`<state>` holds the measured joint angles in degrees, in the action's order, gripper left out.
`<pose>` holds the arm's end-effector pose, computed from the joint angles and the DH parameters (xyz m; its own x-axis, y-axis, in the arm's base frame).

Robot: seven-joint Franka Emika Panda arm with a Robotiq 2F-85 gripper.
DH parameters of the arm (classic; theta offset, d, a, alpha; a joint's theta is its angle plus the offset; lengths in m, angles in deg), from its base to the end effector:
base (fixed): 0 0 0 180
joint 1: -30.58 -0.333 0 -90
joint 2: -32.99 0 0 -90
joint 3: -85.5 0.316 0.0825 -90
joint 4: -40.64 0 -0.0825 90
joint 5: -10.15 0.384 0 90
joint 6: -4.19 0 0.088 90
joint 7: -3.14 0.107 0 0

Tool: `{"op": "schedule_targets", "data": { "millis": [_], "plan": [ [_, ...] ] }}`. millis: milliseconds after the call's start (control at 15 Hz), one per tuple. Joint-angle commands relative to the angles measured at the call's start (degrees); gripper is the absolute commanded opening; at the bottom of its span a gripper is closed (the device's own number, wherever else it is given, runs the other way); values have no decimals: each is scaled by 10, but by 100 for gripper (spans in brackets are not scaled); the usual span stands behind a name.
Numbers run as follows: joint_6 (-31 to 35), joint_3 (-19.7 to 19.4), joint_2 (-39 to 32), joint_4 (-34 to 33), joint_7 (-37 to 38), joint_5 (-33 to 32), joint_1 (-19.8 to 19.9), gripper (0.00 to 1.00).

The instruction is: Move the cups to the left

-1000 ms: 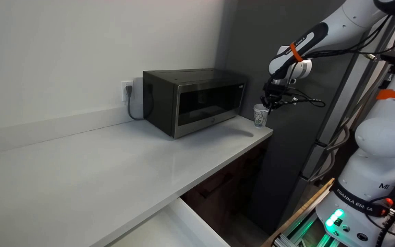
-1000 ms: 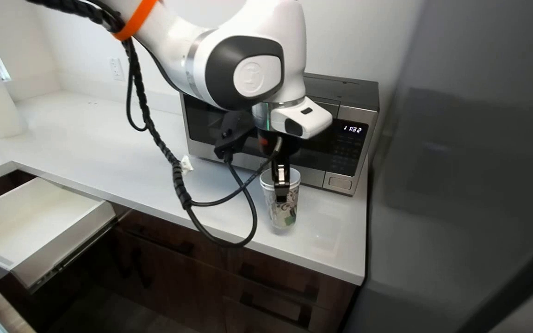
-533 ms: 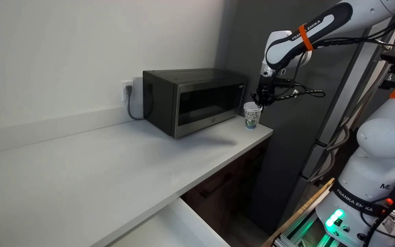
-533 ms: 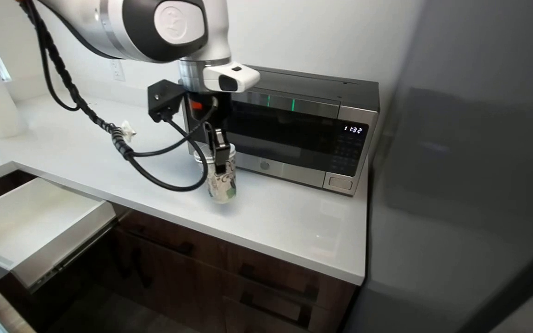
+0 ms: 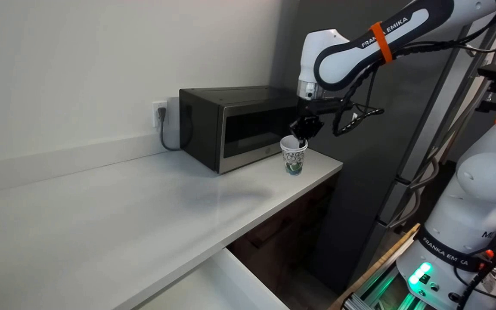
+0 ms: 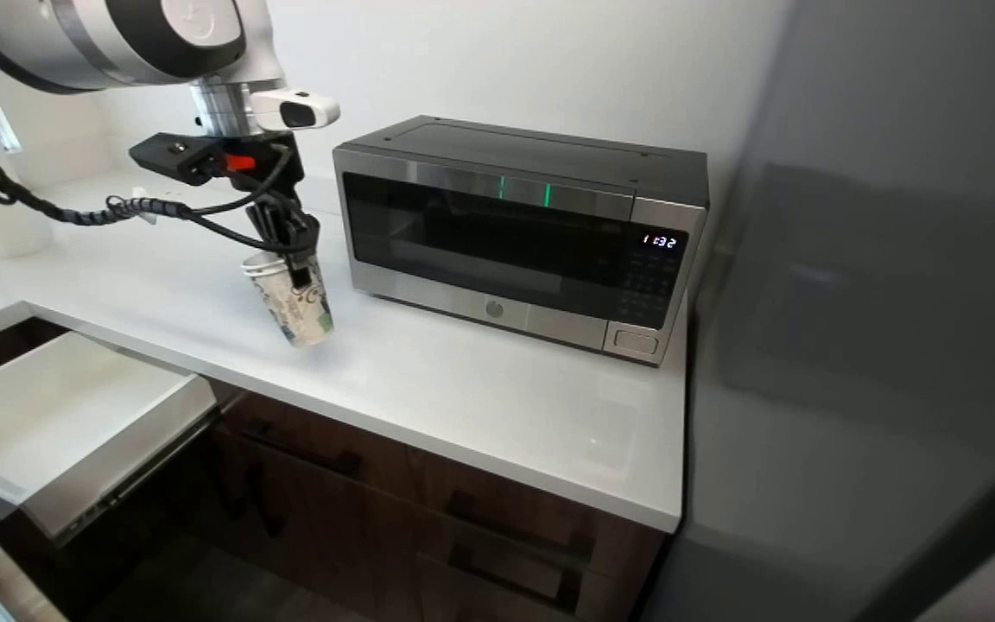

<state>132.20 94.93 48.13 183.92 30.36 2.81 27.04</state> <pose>0.4279 0.0941 0.3789 0.9839 -0.1704 0.0537 -0.1762 -0.9754 0.1327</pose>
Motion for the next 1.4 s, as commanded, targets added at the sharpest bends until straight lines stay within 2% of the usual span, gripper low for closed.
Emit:
{"op": "schedule_targets", "data": {
  "millis": [0, 133, 200, 400, 800, 867, 1067, 1333],
  "plan": [
    [-16, 47, -34, -30, -23, -12, -38, 1],
    [-26, 67, -64, -66, -35, -13, -58, 1],
    [-1, 55, -29, -27, -18, -4, -48, 5],
    [-4, 66, -55, -53, -20, -5, -64, 5],
    [-4, 62, -62, -56, -30, -5, -62, 5],
    [-4, 62, -62, -56, -31, -5, -62, 1],
    [1, 67, -84, -87, -51, -17, -67, 1],
    [-21, 82, -130, -144, -115, -32, -91, 1]
  ]
}}
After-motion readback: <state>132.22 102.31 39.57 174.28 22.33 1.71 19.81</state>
